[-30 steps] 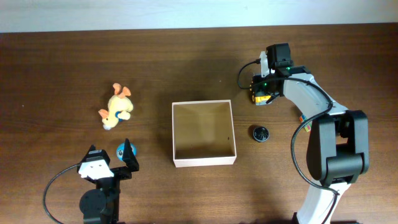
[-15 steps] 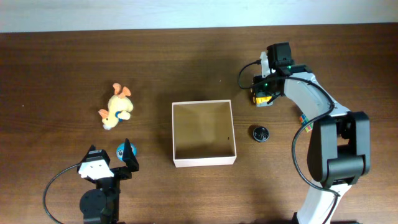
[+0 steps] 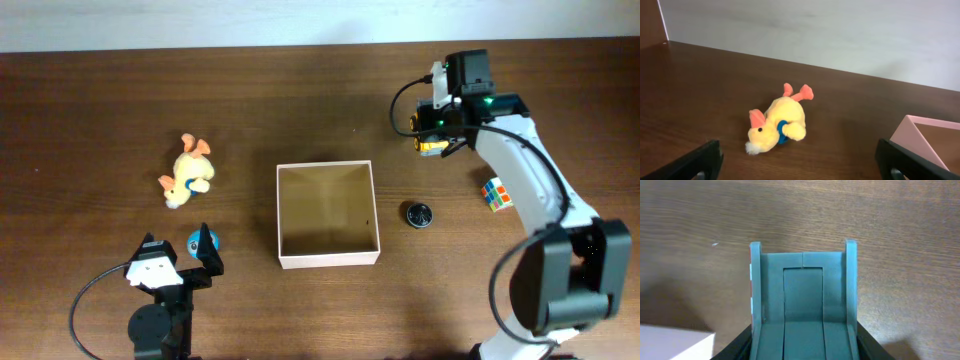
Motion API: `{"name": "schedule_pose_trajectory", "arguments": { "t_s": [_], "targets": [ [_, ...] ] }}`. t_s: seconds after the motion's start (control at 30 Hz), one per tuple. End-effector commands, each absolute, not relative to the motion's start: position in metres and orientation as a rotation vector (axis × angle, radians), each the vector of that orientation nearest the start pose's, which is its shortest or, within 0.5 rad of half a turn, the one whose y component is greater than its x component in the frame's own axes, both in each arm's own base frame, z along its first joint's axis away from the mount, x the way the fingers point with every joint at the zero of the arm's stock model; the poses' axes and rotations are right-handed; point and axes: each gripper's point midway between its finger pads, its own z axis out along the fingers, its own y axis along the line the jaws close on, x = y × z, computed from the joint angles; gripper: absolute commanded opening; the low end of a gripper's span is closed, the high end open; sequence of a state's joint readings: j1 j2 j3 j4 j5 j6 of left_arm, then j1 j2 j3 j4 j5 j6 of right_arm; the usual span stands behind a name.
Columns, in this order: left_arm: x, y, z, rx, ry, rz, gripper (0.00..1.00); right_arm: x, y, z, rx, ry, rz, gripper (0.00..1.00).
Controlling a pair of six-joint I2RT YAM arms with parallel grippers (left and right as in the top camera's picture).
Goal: Pack container
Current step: 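Lift the truck and carry it over the white box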
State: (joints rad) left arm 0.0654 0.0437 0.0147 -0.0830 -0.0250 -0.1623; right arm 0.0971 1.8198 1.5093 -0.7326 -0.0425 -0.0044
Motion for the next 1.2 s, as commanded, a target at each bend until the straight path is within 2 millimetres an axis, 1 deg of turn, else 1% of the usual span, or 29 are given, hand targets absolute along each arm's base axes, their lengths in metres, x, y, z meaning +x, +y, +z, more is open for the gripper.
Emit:
{"name": "schedule_pose_trajectory", "arguments": {
  "t_s": [0.0, 0.13, 0.2, 0.27, 0.3, 0.53, 0.73, 0.87, 1.0, 1.17],
  "targets": [
    [0.246, 0.019, 0.149, -0.208, 1.669, -0.064, 0.99, 0.452, 0.062, 0.192, -0.159, 2.505, 0.176, 0.42],
    [0.246, 0.019, 0.149, -0.208, 1.669, -0.063, 0.99, 0.435, 0.074, 0.215, -0.177, 2.483, 0.214, 0.42],
    [0.246, 0.019, 0.149, -0.208, 1.669, -0.063, 0.99, 0.426, 0.083, 0.222, -0.202, 2.48, 0.224, 0.42],
    [0.246, 0.019, 0.149, -0.208, 1.669, -0.063, 0.99, 0.419, 0.092, 0.225, -0.232, 2.484, 0.234, 0.42],
    [0.246, 0.019, 0.149, -0.208, 1.669, -0.063, 0.99, 0.411, 0.106, 0.223, -0.274, 2.498, 0.248, 0.43],
    [0.246, 0.019, 0.149, -0.208, 1.669, -0.063, 0.99, 0.386, 0.155, 0.217, -0.414, 2.534, 0.302, 0.43],
    [0.246, 0.019, 0.149, -0.208, 1.669, -0.063, 0.99, 0.368, 0.194, 0.217, -0.517, 2.526, 0.35, 0.43],
    [0.246, 0.019, 0.149, -0.208, 1.669, -0.063, 0.99, 0.358, 0.214, 0.213, -0.564, 2.531, 0.37, 0.43],
    [0.246, 0.019, 0.149, -0.208, 1.669, -0.063, 0.99, 0.35, 0.233, 0.202, -0.596, 2.556, 0.39, 0.43],
    [0.246, 0.019, 0.149, -0.208, 1.669, -0.063, 0.99, 0.349, 0.254, 0.176, -0.581, 2.617, 0.408, 0.43]
  ]
}}
